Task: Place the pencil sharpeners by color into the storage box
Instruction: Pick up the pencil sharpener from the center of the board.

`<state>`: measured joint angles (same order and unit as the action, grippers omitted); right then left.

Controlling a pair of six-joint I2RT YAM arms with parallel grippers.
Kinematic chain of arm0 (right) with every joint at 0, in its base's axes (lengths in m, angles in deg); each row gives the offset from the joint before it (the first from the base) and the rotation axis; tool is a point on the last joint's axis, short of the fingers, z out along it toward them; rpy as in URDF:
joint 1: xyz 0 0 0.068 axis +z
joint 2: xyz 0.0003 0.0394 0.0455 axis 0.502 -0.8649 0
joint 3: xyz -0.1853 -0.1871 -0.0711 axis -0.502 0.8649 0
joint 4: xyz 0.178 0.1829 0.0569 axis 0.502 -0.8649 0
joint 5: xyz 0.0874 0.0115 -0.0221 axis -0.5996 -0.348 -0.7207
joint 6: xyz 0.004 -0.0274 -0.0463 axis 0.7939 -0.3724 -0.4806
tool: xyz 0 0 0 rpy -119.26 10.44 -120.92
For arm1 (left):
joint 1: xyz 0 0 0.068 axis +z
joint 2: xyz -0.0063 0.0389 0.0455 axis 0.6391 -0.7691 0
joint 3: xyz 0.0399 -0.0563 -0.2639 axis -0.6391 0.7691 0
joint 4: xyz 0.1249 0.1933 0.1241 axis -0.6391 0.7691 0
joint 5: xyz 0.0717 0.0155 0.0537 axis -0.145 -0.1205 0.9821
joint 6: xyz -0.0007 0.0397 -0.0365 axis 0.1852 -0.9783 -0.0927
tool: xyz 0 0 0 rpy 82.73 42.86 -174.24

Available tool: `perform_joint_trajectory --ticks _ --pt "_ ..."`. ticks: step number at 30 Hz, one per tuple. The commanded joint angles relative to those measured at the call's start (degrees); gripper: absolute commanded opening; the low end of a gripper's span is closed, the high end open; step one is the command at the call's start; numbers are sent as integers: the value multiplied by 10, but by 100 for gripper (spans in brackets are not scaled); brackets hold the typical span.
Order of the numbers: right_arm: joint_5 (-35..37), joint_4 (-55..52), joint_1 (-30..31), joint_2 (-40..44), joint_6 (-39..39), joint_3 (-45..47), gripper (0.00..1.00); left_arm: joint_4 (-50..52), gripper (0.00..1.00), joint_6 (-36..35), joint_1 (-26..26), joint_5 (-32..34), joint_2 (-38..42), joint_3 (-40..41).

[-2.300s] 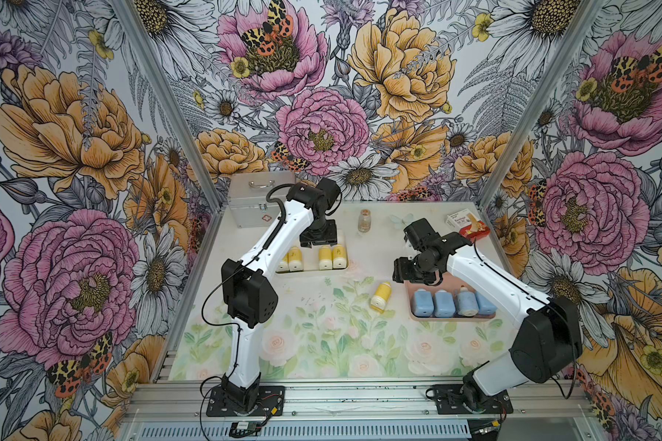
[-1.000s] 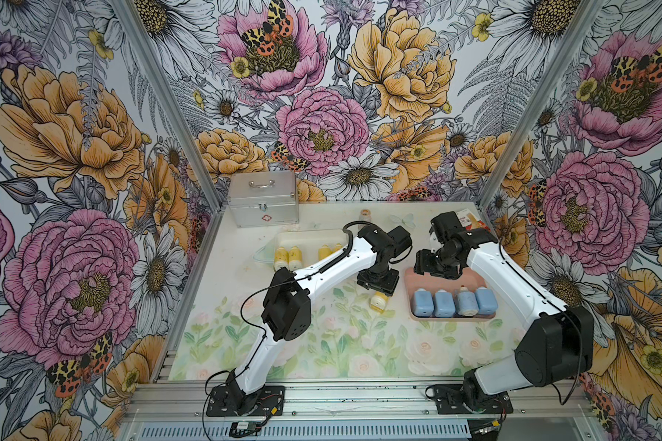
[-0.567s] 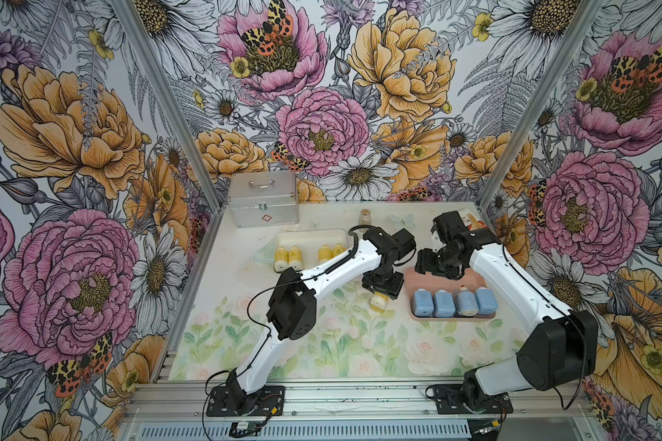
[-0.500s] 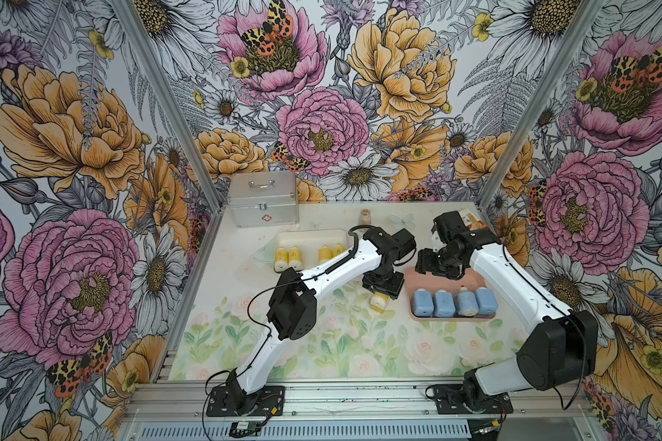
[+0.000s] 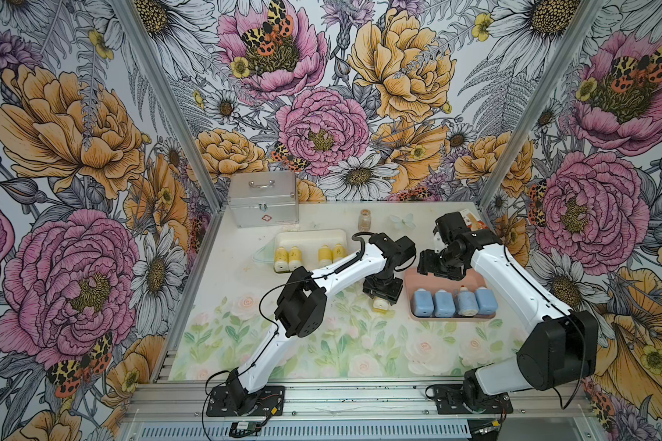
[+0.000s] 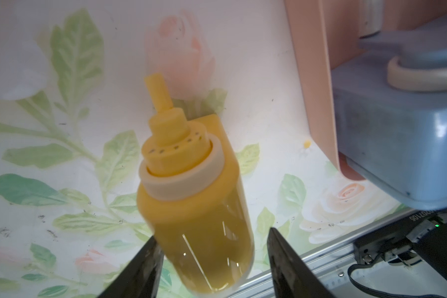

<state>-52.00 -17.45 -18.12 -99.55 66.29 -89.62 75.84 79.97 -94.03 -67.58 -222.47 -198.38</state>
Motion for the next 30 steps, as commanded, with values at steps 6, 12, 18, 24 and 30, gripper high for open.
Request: perform_joint_trajectory --ticks 6,12,18,24,30 --pt "3 1 -7 14 -11 9 67 -9 61 6 5 14 -28 -28" --pt "0 2 -9 12 -12 10 67 -8 58 9 9 17 -37 -30" --pt "-1 4 -10 11 -12 10 67 -8 56 13 10 27 -34 -22" --pt "-3 5 -10 10 -12 9 67 -8 54 20 12 38 -21 -13" --pt "-6 5 -10 11 -14 7 67 -8 53 27 14 50 1 -1"
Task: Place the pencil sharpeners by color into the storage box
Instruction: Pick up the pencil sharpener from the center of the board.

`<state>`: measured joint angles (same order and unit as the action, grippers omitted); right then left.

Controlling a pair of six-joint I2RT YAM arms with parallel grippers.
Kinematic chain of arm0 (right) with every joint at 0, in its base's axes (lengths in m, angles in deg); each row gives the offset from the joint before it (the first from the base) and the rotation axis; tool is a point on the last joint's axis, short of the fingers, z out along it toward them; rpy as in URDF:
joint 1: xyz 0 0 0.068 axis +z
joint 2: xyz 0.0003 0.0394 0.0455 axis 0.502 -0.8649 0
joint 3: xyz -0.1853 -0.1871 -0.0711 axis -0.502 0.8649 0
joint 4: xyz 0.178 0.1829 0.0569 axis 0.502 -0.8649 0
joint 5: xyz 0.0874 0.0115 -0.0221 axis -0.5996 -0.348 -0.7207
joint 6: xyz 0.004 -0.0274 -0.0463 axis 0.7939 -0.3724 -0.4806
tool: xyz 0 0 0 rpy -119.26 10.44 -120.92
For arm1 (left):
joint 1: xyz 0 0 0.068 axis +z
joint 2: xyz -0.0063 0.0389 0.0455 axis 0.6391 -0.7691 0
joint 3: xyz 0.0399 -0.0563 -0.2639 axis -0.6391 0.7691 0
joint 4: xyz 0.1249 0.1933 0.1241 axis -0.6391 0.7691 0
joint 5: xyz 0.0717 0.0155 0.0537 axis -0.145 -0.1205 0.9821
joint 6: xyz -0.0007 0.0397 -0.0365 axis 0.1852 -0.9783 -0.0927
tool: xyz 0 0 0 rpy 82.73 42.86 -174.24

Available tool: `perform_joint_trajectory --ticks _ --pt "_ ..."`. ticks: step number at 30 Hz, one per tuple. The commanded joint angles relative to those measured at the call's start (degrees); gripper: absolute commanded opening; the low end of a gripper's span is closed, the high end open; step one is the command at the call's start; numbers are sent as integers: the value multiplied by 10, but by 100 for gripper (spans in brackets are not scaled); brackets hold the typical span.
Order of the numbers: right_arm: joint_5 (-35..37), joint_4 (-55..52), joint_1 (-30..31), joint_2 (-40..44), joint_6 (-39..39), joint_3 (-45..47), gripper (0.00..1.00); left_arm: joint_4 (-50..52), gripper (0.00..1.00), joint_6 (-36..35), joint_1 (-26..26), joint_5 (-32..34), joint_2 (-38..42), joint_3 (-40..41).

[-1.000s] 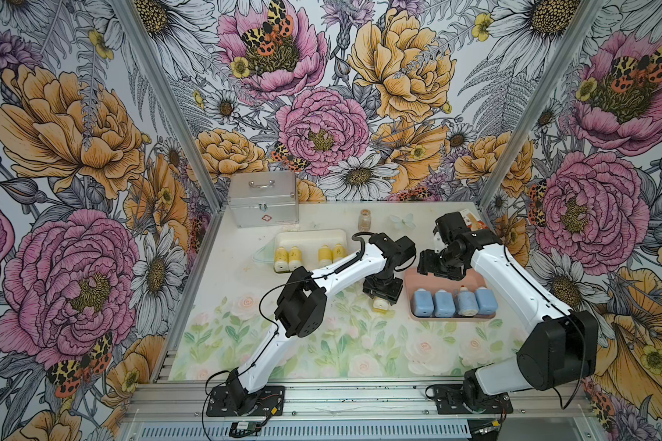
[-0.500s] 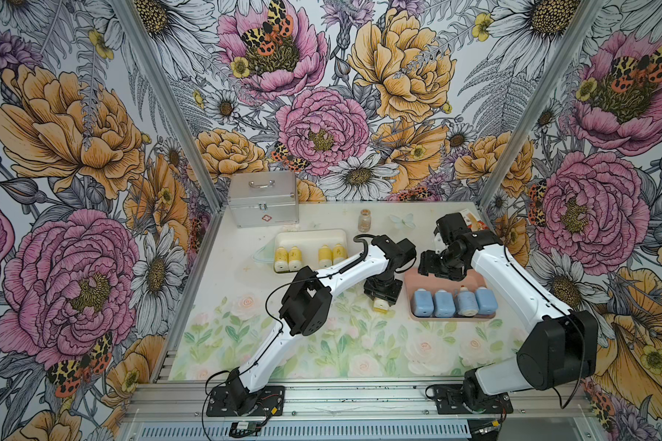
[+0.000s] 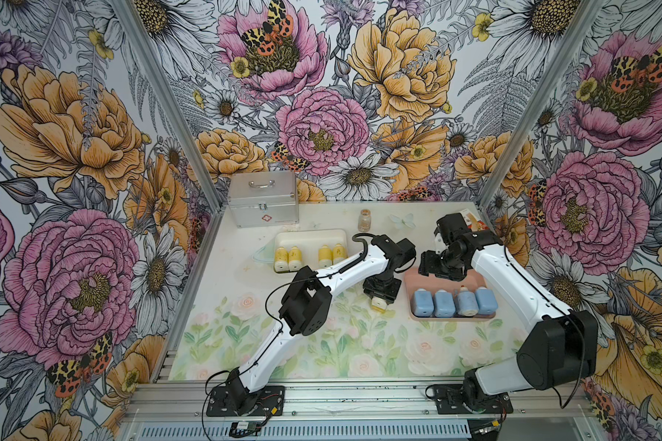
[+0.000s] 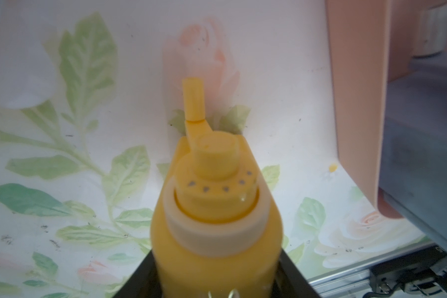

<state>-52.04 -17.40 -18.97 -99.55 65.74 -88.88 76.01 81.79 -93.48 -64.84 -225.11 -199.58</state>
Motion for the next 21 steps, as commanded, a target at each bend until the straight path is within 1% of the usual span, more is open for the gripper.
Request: perform_joint_trajectory --ticks 1,13,21 --pt "-5 5 -2 10 -8 -1 67 -9 53 10 8 24 31 13" --pt "-7 6 -2 8 -10 -2 67 -10 52 23 19 48 91 75" --pt "-10 7 -3 8 -10 -3 67 -9 52 33 37 61 144 108"
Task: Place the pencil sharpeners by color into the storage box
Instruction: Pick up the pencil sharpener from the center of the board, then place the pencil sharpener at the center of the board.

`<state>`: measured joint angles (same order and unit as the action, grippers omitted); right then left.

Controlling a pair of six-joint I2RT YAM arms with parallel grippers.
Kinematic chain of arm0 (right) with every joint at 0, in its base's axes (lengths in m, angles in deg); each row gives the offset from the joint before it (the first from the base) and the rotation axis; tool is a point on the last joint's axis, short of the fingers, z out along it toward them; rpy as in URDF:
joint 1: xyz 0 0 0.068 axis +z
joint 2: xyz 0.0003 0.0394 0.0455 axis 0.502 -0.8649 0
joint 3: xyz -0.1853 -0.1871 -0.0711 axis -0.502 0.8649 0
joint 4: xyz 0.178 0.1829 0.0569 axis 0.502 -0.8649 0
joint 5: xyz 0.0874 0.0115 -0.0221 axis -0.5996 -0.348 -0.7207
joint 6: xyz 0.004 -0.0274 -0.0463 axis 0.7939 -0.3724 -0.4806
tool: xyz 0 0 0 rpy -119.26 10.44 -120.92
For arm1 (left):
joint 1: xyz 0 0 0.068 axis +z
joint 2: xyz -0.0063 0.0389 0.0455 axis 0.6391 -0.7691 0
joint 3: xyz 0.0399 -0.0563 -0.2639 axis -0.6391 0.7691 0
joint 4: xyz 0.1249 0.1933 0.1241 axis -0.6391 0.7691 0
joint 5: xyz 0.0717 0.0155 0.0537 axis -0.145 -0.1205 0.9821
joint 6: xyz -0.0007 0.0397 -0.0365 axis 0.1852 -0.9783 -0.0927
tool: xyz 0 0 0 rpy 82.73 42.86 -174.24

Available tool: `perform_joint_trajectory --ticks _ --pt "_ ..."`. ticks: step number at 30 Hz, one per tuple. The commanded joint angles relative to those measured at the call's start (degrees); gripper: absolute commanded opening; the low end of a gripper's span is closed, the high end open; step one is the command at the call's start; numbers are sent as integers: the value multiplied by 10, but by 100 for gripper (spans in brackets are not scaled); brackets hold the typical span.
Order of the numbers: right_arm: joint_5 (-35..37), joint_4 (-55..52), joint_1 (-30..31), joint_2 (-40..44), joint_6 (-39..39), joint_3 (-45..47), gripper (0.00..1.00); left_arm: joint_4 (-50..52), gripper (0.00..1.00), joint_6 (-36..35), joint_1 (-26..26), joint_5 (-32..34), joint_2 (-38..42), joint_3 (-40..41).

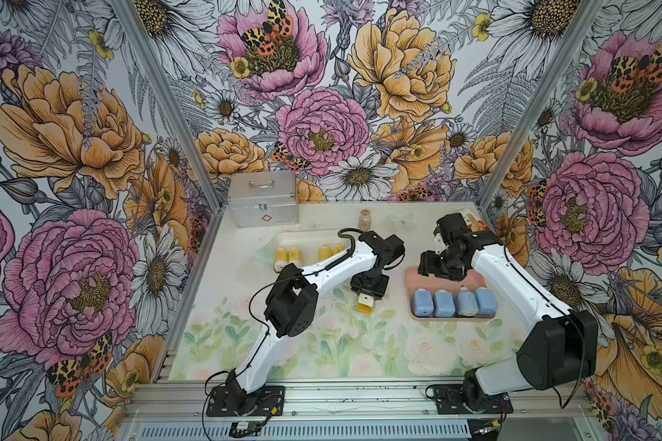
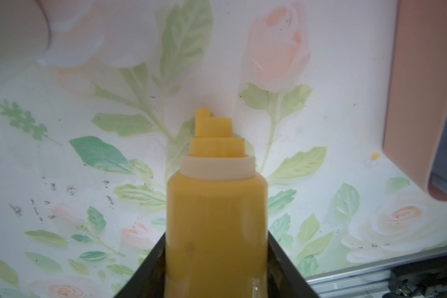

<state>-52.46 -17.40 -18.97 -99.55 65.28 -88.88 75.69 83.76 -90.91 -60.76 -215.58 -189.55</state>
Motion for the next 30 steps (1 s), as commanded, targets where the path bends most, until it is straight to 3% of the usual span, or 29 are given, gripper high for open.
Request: perform_joint_trajectory --ticks 1,13,30 --pt "-6 7 -2 8 -6 -3 67 -6 52 15 14 21 56 12" --pt "-8 8 -3 11 -7 -3 67 -17 51 32 17 66 74 67" --pt "-10 8 -1 13 -6 -6 67 -126 51 87 21 55 143 255"
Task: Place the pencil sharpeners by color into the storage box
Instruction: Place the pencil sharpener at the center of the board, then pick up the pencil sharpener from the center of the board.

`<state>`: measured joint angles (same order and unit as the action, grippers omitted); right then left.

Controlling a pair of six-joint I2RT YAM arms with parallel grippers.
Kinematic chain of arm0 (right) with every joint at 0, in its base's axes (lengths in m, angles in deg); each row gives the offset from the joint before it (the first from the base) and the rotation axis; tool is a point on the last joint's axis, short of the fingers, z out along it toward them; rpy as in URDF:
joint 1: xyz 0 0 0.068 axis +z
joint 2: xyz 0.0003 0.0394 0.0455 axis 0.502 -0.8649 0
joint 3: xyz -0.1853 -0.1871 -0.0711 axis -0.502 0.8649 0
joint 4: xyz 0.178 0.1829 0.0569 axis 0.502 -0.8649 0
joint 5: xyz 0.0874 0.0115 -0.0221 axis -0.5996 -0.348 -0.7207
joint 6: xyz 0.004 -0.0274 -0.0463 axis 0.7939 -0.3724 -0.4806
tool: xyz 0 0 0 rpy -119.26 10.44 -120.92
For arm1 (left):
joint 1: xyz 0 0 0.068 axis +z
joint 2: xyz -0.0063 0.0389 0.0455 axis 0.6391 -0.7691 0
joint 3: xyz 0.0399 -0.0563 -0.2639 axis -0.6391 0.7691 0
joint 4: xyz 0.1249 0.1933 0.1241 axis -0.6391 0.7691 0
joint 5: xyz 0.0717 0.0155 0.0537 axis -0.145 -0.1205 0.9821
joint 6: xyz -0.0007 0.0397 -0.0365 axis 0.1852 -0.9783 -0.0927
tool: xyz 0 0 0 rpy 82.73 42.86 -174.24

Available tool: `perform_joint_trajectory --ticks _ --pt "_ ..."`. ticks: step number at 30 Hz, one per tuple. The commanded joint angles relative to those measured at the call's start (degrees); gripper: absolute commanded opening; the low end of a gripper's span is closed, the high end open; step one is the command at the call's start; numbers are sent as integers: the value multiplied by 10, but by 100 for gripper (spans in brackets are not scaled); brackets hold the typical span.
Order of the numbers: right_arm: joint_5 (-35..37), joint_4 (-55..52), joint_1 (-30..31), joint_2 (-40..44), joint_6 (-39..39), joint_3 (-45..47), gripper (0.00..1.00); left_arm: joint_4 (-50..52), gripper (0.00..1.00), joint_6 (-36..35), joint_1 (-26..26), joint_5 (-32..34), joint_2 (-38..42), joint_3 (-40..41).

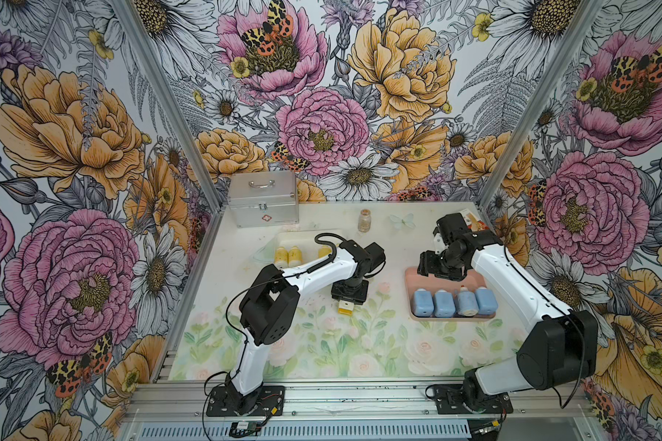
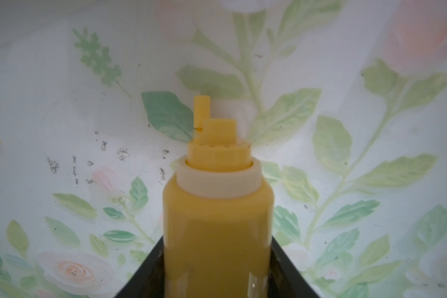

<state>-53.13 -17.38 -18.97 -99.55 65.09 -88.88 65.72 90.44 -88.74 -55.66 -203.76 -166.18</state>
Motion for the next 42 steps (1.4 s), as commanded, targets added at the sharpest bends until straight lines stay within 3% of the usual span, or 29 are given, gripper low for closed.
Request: perform_joint_trajectory --ticks 1,8,16,26,42 --pt "-4 8 -1 12 -4 -6 67 -28 52 23 -2 4 29 28" --pt "-7 8 1 13 -1 -12 67 -29 53 31 -14 -2 34 42" --pt "-6 8 1 14 -1 -8 67 -27 63 31 -2 -14 33 38" --pt "-2 11 1 9 -5 -5 67 -17 63 30 17 -45 16 12" --pt "-4 15 -1 2 -7 -6 67 6 46 26 19 -47 -2 4"
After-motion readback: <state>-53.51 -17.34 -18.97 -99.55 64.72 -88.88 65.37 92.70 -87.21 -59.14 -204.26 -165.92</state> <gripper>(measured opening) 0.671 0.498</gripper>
